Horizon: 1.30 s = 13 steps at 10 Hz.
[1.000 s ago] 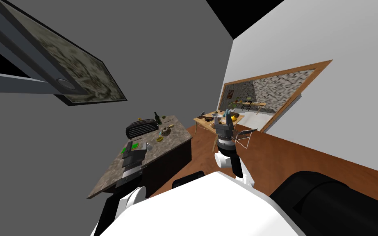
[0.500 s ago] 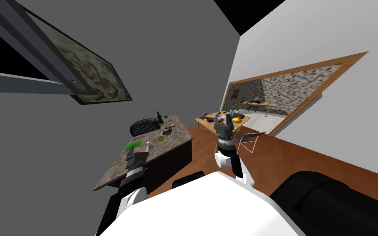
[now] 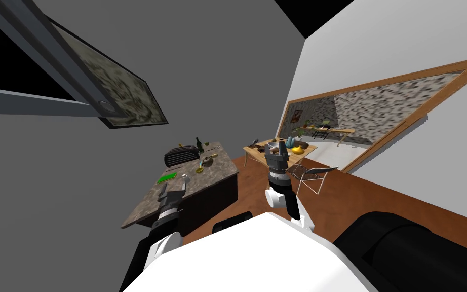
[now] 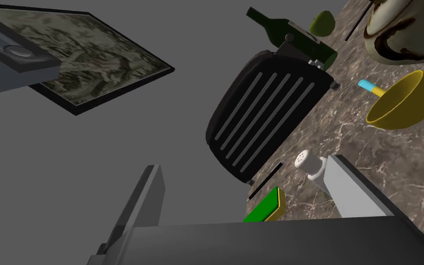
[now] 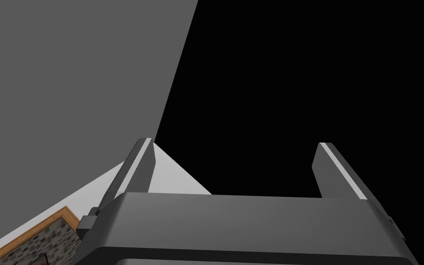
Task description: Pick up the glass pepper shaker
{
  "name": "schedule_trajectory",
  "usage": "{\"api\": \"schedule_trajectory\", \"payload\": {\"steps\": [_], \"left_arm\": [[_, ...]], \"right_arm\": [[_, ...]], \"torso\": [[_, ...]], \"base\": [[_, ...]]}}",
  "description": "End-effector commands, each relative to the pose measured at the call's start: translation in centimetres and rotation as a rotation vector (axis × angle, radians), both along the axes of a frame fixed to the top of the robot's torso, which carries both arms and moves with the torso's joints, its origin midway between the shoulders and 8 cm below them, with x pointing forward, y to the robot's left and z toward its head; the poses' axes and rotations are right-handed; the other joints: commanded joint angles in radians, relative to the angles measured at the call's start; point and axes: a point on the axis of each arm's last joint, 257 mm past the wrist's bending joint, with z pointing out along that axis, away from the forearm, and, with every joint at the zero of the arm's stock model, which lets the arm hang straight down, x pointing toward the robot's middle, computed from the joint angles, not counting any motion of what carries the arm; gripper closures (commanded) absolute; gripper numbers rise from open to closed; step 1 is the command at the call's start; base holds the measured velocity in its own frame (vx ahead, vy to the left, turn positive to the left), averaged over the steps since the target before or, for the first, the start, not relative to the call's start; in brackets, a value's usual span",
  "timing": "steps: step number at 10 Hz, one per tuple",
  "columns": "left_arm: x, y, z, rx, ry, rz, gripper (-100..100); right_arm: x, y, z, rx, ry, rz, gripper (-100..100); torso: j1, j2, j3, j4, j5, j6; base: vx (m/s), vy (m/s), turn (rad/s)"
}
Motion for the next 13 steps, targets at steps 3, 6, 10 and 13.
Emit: {"api": "schedule_trajectory", "payload": {"steps": [3, 6, 10, 13], "left_arm": [[0.6, 1.5, -3.9, -0.174, 0.052, 0.002, -100], [1.5, 3.0, -6.5, -0.305, 0.075, 0.016, -100], [2.6, 4.7, -8.6, -0.429, 0.082, 0.038, -100], [3.8, 6.3, -10.3, -0.552, 0.074, 0.063, -100]], "right_arm": [[0.0, 0.0, 0.0, 0.0, 0.0, 0.0, 0], [0.0, 0.0, 0.0, 0.0, 0.0, 0.0, 0], [0.0, 0.0, 0.0, 0.0, 0.0, 0.0, 0], [0.0, 0.0, 0.0, 0.0, 0.0, 0.0, 0]], "torso": [[0.0, -0.001, -0.001, 0.0, 0.0, 0.0], [0.0, -0.001, -0.001, 0.0, 0.0, 0.0], [0.0, -0.003, -0.002, -0.001, 0.0, 0.0], [0.001, -0.002, -0.001, 0.0, 0.0, 0.0]], "base": [[0.032, -0.063, 0.105], [0.037, -0.062, 0.104], [0.049, -0.06, 0.069], [0.043, -0.048, 0.069]]}}
